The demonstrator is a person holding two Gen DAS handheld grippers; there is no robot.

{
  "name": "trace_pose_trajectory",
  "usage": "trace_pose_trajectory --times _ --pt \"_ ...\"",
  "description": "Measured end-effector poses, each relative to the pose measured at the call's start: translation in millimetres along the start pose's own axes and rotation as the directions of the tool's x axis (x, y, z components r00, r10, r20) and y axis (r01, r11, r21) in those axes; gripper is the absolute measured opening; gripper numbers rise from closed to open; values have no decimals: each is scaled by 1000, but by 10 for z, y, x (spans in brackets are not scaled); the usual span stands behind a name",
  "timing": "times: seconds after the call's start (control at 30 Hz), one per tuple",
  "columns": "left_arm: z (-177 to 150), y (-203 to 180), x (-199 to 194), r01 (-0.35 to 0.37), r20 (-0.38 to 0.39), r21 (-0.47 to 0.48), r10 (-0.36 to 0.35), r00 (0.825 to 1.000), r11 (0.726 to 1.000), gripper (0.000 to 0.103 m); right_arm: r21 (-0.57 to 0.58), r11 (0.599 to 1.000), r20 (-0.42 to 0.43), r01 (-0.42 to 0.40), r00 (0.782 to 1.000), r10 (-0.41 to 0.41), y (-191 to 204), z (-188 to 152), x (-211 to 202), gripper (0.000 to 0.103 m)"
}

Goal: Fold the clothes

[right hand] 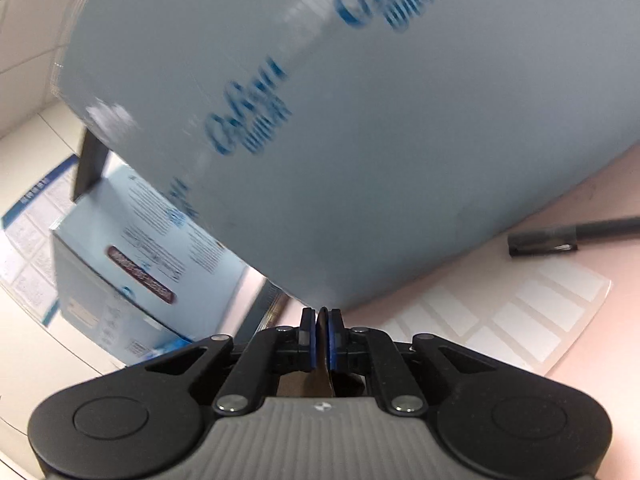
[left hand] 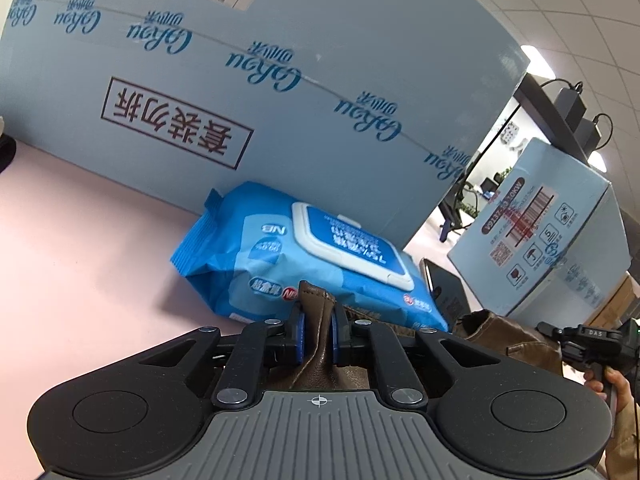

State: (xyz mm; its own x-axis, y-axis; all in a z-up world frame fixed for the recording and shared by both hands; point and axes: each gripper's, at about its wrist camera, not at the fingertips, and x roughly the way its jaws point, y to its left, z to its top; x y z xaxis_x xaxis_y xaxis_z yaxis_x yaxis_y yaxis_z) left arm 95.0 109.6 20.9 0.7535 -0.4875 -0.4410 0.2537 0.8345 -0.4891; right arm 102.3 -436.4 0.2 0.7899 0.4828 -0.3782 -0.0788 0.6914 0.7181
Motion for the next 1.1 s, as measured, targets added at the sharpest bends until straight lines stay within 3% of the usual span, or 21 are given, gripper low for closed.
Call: trace_pose_trajectory --times 0.3,0.5,0.63,0.93,1.1 --pt "-7 -64 -239 71 49 0 -71 996 997 11 -28 991 53 -128 990 130 174 -76 -344 6" --pt "-66 -51 -490 124 74 4 -124 990 992 11 -75 971 71 -228 970 234 180 -30 -972 6" --pt "-163 -13 -664 154 72 14 -155 985 988 11 -98 959 51 -267 961 273 266 -168 -1159 6" --pt "-417 1 -1001 210 28 83 -213 977 974 11 -122 967 -37 -224 975 221 132 -550 -1480 6" --pt "-572 -44 -1088 202 -54 142 -197 979 969 11 -193 971 -99 -138 988 120 92 -699 -1513 6"
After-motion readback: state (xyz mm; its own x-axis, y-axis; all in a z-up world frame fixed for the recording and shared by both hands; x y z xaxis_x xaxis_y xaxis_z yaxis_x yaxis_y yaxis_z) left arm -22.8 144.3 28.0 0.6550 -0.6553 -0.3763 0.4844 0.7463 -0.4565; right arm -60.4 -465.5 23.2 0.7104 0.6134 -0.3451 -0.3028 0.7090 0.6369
